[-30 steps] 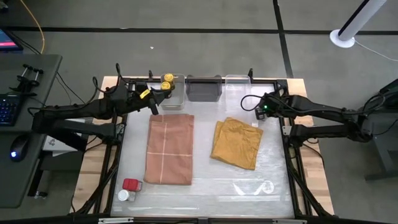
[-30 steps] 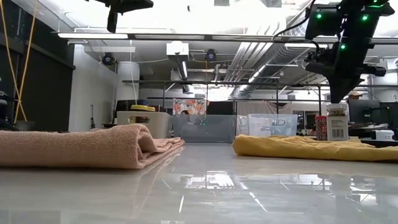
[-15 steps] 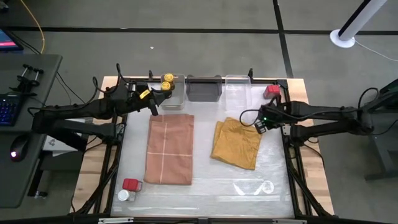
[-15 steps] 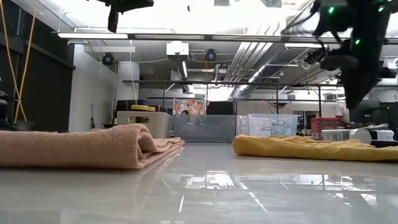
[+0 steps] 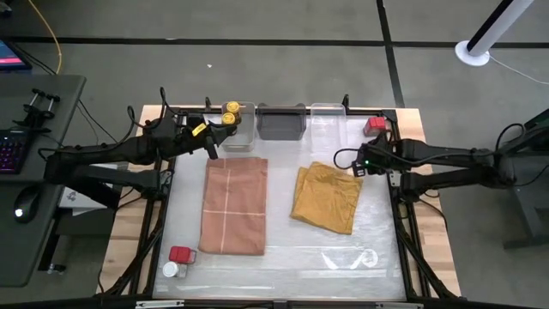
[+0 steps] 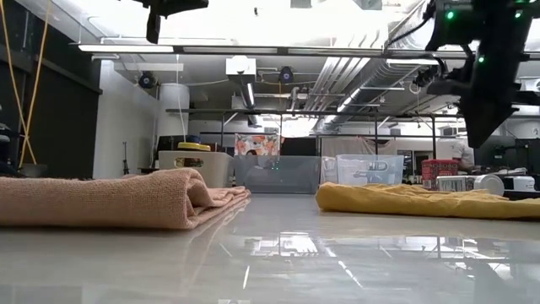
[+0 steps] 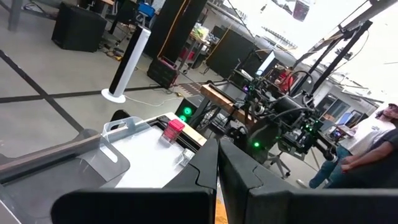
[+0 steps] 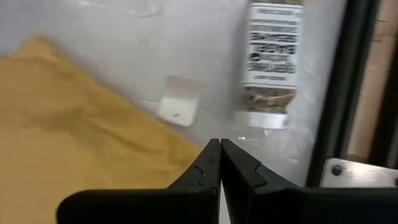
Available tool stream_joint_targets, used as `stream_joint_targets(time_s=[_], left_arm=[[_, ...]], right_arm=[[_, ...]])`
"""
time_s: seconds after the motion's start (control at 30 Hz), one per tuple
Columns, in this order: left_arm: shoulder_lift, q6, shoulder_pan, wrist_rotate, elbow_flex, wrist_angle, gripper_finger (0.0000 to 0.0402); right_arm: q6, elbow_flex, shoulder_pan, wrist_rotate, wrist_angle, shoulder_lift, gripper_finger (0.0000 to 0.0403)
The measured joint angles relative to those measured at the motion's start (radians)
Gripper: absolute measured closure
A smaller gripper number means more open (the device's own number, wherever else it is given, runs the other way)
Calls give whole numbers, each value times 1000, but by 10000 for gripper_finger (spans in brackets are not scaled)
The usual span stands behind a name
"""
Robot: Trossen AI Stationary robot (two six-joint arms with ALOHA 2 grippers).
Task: Sort spices by type
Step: Put the top white seasoning bottle into the transparent bin
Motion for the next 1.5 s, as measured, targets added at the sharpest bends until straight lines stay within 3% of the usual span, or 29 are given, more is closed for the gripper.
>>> stream_joint_targets(time_s=[0.17, 0.43, 0.6, 1.1, 1.2, 1.33, 1.5], left_arm=[[0, -24, 0, 0, 0, 0, 401], [-3, -49, 0, 29, 0, 0, 401], [-3, -63, 0, 30, 0, 0, 401], [-3, -77, 0, 37, 0, 1, 401], [-4, -76, 0, 37, 1, 1, 401], [-4, -60, 0, 37, 0, 28, 401], [-5, 47, 0, 72, 2, 98, 401]], right_arm=[[-108, -39, -91, -24, 62, 0, 330], [-221, -109, -252, -16, 142, 6, 130], [-282, -112, -317, -32, 159, 64, 73], [-295, -110, -370, -105, 232, 380, 74], [-316, -108, -370, -111, 234, 397, 109], [-317, -110, -368, -105, 229, 376, 197], [-335, -110, -358, -96, 168, 299, 201]])
